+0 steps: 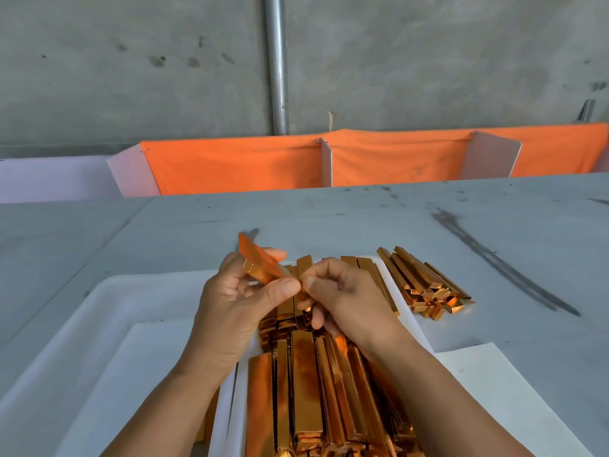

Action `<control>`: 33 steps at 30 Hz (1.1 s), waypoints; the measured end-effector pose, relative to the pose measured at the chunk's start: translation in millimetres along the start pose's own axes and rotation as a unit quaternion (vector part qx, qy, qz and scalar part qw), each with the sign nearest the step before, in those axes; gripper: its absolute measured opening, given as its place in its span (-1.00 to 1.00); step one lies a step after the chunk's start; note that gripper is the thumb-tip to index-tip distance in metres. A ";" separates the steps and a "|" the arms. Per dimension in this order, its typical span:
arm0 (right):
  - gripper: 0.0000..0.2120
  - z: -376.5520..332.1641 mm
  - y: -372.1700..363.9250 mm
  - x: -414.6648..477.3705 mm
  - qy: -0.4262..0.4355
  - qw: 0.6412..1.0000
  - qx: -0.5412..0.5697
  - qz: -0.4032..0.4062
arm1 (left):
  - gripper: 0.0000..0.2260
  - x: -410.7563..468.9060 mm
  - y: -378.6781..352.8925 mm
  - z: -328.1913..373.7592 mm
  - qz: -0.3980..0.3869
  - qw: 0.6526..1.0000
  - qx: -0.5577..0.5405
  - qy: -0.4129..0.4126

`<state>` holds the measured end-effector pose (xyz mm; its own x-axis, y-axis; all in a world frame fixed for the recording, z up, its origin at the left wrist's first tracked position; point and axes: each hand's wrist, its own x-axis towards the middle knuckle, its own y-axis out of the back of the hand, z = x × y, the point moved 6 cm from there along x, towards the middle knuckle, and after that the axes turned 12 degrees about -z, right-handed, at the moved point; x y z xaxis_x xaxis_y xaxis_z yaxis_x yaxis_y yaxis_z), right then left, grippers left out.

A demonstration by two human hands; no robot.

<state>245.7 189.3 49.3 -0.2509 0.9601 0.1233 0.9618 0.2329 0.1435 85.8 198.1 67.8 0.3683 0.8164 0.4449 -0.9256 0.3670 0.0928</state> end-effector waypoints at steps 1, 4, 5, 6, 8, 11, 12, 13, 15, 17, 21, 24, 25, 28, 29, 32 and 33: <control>-0.92 0.6 -0.5 0.2 0.000 1.000 -0.027 0.004 | -0.65 0.3 2.5 1.4 0.021 1.000 0.018 -0.003; -0.91 -1.5 2.7 0.2 0.030 0.994 -0.087 0.051 | -0.58 -0.3 5.5 5.7 0.057 0.991 0.118 -0.010; -0.89 -3.0 4.0 -0.3 0.046 0.992 -0.093 0.067 | -0.63 -1.1 4.7 6.4 0.061 0.986 0.157 -0.011; -0.89 -4.5 4.8 -0.7 0.060 0.990 -0.097 0.080 | -0.69 -1.8 3.9 5.5 0.063 0.978 0.197 -0.007; -0.88 -7.3 4.8 -2.5 0.083 0.987 -0.098 0.095 | -0.70 -3.6 1.2 1.4 0.059 0.964 0.259 0.010; -0.81 -11.4 2.8 -5.3 0.111 0.984 -0.090 0.103 | -0.67 -5.2 1.0 -5.8 0.056 0.944 0.324 0.036; -0.81 -12.8 2.1 -6.4 0.119 0.983 -0.090 0.106 | -0.67 -5.3 1.7 -7.1 0.057 0.935 0.348 0.046; -0.81 -14.2 1.3 -7.5 0.127 0.982 -0.092 0.107 | -0.66 -5.1 1.9 -7.8 0.057 0.926 0.370 0.056; -0.83 -16.0 0.1 -8.5 0.137 0.979 -0.104 0.111 | -0.64 -4.6 1.2 -10.2 0.054 0.910 0.405 0.075; -0.82 -16.9 -0.8 -8.9 0.139 0.976 -0.117 0.115 | -0.62 -4.8 0.1 -12.7 0.051 0.899 0.428 0.084; -0.80 -16.8 -1.3 -8.9 0.129 0.969 -0.169 0.124 | -0.58 -5.2 -1.8 -13.9 0.046 0.886 0.453 0.081; -0.84 -14.3 -0.2 -8.0 0.117 0.968 -0.179 0.131 | -0.57 -5.3 -2.7 -13.5 0.041 0.882 0.461 0.083; -0.84 -13.6 0.3 -7.8 0.112 0.968 -0.178 0.133 | -0.57 -5.3 -2.9 -12.9 0.042 0.880 0.466 0.080; -0.80 -13.9 0.0 -7.5 0.104 0.972 -0.163 0.130 | -0.58 -5.7 -3.5 -10.2 0.043 0.876 0.474 0.074; -0.76 -14.5 -0.7 -7.1 0.105 0.975 -0.153 0.121 | -0.58 -5.6 -3.9 -9.4 0.041 0.876 0.476 0.071; -0.67 -14.5 -4.0 -5.2 0.097 0.983 -0.131 0.084 | -0.60 -5.7 -7.3 -7.6 0.022 0.871 0.487 0.058; -0.67 -13.4 -4.6 -4.5 0.087 0.985 -0.127 0.075 | -0.59 -5.7 -8.9 -7.6 0.013 0.870 0.490 0.056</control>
<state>240.9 181.9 61.2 -0.1448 0.9348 0.3242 0.9367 0.0240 0.3492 92.6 193.5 57.7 0.3018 0.8769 0.3741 -0.5432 -0.1644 0.8234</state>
